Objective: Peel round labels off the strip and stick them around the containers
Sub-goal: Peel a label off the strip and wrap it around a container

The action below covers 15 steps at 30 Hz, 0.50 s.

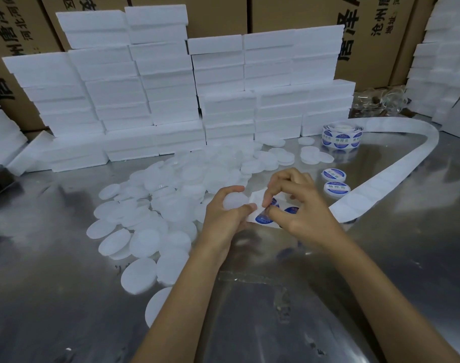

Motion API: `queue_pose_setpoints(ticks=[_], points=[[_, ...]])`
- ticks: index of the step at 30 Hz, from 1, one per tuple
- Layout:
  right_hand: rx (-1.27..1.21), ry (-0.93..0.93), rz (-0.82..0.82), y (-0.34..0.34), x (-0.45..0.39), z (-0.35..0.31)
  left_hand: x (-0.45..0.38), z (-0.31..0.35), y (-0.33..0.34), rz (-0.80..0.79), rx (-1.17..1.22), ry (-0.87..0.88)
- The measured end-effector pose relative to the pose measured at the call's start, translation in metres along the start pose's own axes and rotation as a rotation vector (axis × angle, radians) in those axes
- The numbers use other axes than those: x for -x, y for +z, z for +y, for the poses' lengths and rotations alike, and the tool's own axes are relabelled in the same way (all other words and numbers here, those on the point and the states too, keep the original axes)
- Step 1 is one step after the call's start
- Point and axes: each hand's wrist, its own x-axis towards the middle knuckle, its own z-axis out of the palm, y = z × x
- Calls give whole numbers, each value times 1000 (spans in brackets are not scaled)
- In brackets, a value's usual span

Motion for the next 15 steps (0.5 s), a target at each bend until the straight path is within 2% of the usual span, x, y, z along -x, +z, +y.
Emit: queue_pose_setpoints(ticks=[3, 5, 8, 10, 12, 15], points=[[-323, 72, 4, -7, -2, -4, 0, 2, 2, -23, -295, 101], [-563, 118, 54, -13, -4, -2, -1, 1, 1, -91, -371, 140], [-718, 219, 167, -19, -7, 4, 1, 1, -4, -163, -489, 157], [-785, 256, 197, -19, -9, 7, 3, 4, -3, -163, -465, 157], [-817, 274, 195, -16, -9, 8, 4, 11, -1, -85, -385, 142], [-818, 291, 150, -12, -8, 4, 5, 27, 4, 9, -9, 56]])
